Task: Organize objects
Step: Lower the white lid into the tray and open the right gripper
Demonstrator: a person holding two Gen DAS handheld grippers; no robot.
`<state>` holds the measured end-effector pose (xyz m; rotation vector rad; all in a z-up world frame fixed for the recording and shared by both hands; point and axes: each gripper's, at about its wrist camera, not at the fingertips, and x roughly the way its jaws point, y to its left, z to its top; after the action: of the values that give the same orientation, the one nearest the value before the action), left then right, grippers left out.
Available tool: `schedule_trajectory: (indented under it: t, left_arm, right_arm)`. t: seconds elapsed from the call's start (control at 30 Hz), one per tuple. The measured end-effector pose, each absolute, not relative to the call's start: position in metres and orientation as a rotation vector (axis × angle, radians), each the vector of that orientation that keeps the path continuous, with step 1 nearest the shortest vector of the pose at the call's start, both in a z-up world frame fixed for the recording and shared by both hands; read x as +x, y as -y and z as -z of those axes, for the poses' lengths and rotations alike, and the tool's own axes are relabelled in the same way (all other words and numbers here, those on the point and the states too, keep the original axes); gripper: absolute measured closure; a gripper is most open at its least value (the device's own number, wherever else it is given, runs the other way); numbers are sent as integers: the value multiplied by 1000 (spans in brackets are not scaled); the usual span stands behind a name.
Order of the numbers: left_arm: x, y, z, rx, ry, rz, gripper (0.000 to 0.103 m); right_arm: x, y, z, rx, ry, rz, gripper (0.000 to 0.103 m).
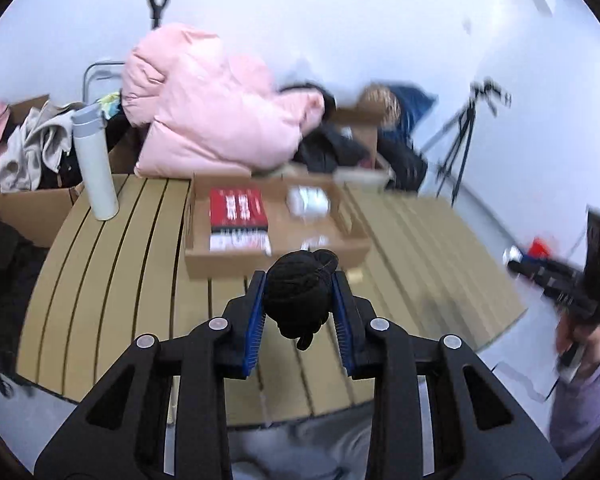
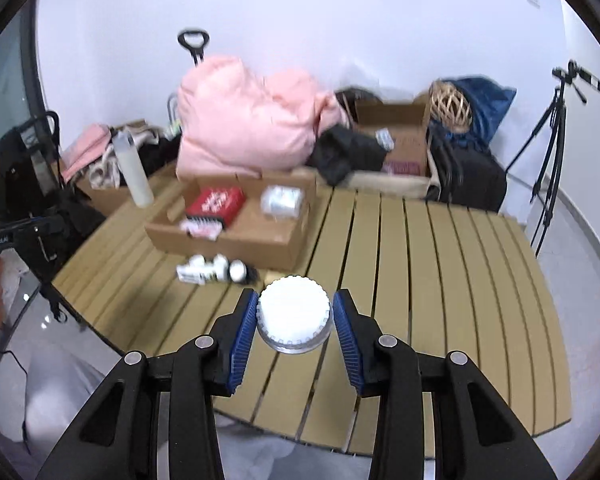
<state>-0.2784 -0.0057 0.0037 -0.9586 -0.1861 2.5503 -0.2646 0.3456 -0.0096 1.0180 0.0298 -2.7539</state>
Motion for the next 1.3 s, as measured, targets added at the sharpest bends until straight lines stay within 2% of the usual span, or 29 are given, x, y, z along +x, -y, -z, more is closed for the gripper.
schedule_trajectory:
  t: [0.13, 0.3, 0.47, 0.83, 0.87, 0.93, 1.0, 1.07, 1.1, 1.13, 1.2, 1.23, 1.3]
  left_arm:
    - [-306, 11, -13, -964, 335, -2521, 76]
    - [-361, -12, -7, -1020, 395, -2458, 75]
    - [-437, -47, 40, -1149, 453, -2328, 75]
    - [-595, -86, 162, -1399, 505, -2283, 75]
    - [-600, -88, 168, -1408, 501, -2287, 74]
    - [-606, -92, 177, -1411, 461, -2327, 59]
    - [-604, -93, 180, -1368, 406, -2385, 36]
    - [-603, -91, 180, -1357, 393, -2423, 25]
    - [-603, -87, 180, -1357, 423, -2416, 17]
    - [-603, -80, 180, -1362, 467, -2414, 14]
    - [-598, -72, 180, -1339, 496, -2442, 11]
    - [-597, -69, 178, -1351, 497, -2455, 10]
    - [-593, -66, 171, -1375, 456, -2445, 10]
  right_arm:
    - [-284, -328, -6, 983, 4, 2731, 61]
    - [-330, -294, -13, 950, 28, 2649, 61]
    - [-422, -274, 20, 1065, 201, 2542, 61]
    - [-611, -224, 113, 1310, 253, 2450, 61]
    - [-622, -223, 118, 1313, 282, 2437, 61]
    - [-643, -218, 129, 1322, 323, 2420, 60]
    - [-658, -213, 140, 1345, 343, 2411, 60]
    - [-670, -205, 154, 1393, 320, 2403, 57]
    - [-671, -203, 159, 1404, 298, 2415, 54]
    - [-670, -203, 165, 1404, 272, 2433, 42]
    - [-665, -205, 167, 1334, 284, 2451, 28]
    - [-663, -208, 167, 1334, 303, 2453, 17]
    - [-660, -212, 162, 1317, 322, 2465, 17]
